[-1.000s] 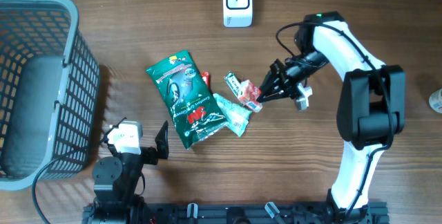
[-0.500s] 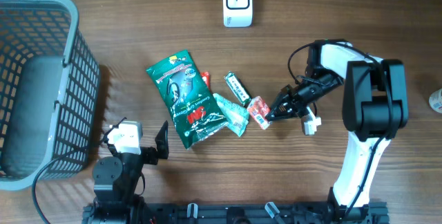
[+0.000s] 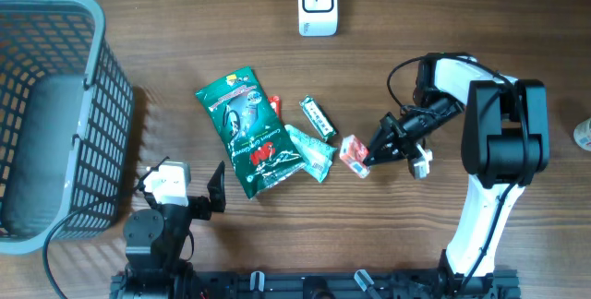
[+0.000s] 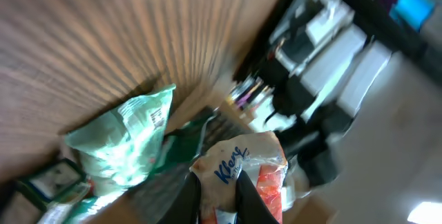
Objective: Scan the item barcode
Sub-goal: 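Raise the Kleenex pack with the right gripper up to the scanner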
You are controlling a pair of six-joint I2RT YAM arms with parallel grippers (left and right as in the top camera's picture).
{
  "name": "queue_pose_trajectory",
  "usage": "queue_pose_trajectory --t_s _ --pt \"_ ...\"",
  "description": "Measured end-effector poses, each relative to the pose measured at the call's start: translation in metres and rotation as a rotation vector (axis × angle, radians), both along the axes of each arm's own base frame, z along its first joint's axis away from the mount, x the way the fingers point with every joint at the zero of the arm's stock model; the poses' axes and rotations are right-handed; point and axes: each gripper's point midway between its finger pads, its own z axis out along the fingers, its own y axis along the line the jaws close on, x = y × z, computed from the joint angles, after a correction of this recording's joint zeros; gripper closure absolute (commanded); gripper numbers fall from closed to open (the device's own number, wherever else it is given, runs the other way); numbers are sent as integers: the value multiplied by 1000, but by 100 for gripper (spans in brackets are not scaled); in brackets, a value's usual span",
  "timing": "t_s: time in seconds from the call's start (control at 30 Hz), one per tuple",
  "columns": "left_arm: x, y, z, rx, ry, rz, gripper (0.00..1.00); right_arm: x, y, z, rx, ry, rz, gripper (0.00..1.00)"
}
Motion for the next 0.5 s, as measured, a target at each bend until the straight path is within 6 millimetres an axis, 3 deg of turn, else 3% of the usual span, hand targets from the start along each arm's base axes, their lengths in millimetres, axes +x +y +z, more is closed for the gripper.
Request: queue_pose_trajectory --t_s 0.17,0.3,0.37,0.43,0.5 --pt "0 0 0 0 0 0 0 -9 9 7 126 -258 193 96" --pt "0 0 0 0 0 -1 0 -22 17 56 94 -504 340 96" --pt "0 0 0 0 0 -1 0 -29 1 78 -21 -638 415 96" --pt "0 0 0 0 0 -1 0 -31 -19 86 -171 -717 462 95" --pt "0 0 0 0 0 -1 0 -12 -39 91 -334 -885 491 96"
